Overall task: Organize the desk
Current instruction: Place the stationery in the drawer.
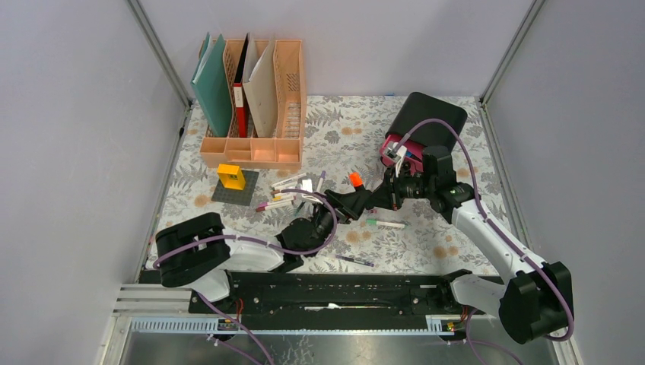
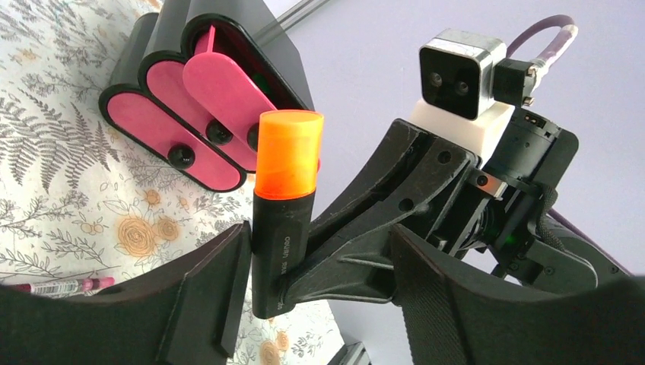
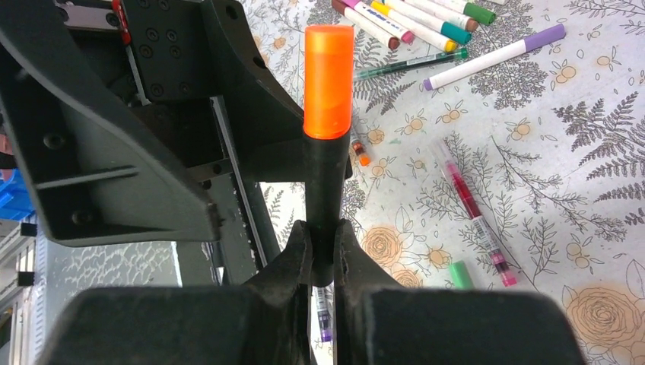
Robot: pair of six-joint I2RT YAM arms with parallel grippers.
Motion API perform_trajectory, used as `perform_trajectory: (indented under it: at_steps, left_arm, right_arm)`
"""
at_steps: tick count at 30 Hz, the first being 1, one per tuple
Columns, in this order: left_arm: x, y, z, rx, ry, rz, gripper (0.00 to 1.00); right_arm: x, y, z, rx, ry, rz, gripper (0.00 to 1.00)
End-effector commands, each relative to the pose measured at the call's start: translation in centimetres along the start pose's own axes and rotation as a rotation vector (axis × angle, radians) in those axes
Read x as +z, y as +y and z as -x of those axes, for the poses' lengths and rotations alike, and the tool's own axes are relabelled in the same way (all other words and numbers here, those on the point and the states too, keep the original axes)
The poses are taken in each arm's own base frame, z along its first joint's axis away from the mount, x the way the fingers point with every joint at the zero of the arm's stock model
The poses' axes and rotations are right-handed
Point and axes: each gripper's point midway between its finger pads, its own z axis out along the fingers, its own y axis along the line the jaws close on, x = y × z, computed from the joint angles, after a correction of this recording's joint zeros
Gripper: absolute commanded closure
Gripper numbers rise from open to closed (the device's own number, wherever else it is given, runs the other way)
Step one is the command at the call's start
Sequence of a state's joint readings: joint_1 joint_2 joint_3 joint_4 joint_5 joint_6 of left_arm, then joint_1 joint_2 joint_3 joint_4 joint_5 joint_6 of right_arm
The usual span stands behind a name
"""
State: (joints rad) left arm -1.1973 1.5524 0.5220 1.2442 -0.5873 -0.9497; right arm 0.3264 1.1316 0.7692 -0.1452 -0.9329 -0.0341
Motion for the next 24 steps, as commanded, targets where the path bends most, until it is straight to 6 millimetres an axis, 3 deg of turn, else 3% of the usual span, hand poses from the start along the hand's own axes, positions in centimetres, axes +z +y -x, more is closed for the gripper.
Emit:
perform_trajectory:
  at_steps: [1, 5, 9, 14, 24]
  left_arm:
    - [-1.2, -5.2, 2.0, -0.045, -0.024, -0.173, 0.26]
    - [-2.7, -5.5, 2.7, 0.075, -0.009, -0.212, 0.02]
    - [-4.5, -5.3, 3.9, 0.182, -0.010, -0.243, 0.01]
    - [-6.5, -3.3, 4.9, 0.301, 0.018, -0.195, 0.01]
    - [-11.6, -2.0, 5.8, 0.416, 0.125, -0.314, 0.01]
  right_arm:
    - [-0.7, 0.5, 2.1, -0.139, -0.031, -0.016, 1.00]
    - [-1.3, 0.3, 1.8, -0.223, 0.006, -0.037, 1.00]
    - [-1.8, 0.1, 1.8, -0.275, 0.022, -0.061, 1.00]
    - [-2.9, -0.6, 2.3, -0.348, 0.042, -0.148, 1.00]
    - [-8.9, -3.7, 6.4, -0.575, 0.084, -0.525, 1.00]
